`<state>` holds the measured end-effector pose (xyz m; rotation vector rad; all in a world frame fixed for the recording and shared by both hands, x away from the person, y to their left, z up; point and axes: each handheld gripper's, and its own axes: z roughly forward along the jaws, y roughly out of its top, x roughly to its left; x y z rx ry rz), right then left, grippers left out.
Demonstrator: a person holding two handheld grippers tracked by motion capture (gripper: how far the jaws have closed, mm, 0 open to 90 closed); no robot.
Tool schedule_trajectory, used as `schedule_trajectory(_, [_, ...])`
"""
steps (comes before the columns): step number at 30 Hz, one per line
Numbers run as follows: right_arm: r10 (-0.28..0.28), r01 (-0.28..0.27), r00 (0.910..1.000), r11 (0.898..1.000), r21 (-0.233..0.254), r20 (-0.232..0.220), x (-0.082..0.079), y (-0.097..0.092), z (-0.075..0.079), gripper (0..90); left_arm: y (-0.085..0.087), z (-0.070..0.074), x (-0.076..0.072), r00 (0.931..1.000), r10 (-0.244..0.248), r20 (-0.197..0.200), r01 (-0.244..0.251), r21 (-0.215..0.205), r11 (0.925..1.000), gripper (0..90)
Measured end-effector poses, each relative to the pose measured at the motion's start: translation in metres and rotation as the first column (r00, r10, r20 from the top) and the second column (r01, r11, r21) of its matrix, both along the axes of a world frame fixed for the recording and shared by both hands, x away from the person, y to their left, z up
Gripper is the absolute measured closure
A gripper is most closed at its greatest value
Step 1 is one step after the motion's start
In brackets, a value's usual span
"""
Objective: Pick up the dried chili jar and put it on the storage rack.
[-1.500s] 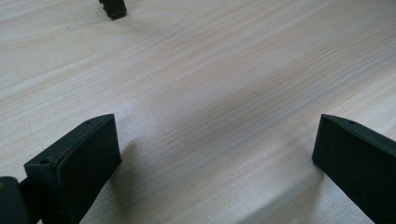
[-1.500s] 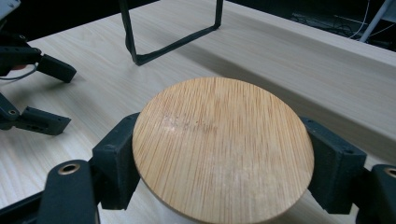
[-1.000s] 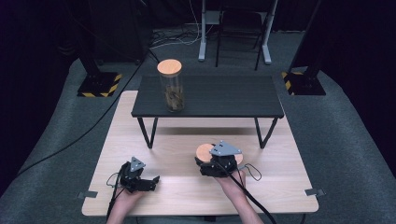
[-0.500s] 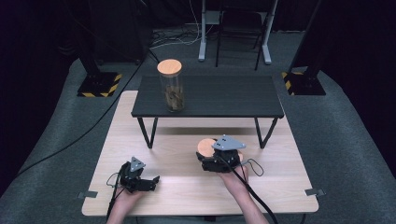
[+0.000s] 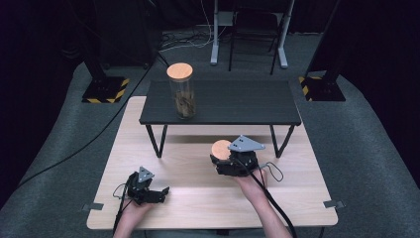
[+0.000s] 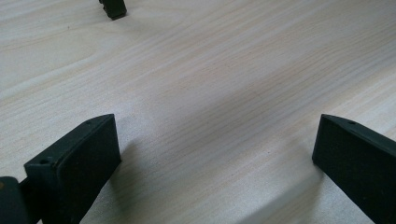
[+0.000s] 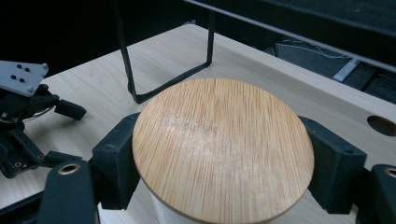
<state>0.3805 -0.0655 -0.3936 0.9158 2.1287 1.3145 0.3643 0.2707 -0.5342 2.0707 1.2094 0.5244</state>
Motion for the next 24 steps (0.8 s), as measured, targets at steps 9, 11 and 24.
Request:
schedule_trajectory(9, [0.001,-0.001,0.9999,1.000,0.005,0.011,0.004,-0.002,0.021,23.0,0.000,0.000,0.000,1.0000,0.000,0.000,0.000,0.000,1.0000,0.4])
schedule_trajectory(11, [0.000,0.000,0.9999,1.000,0.006,0.012,0.005,-0.003,0.025,23.0,0.000,0.000,0.000,1.0000,0.000,0.000,0.000,0.000,1.0000,0.4])
schedule_trajectory(24, [0.004,-0.004,0.9996,1.000,0.003,0.027,0.013,-0.005,0.048,23.0,0.000,0.000,0.000,1.0000,0.000,0.000,0.000,0.000,1.0000,0.4])
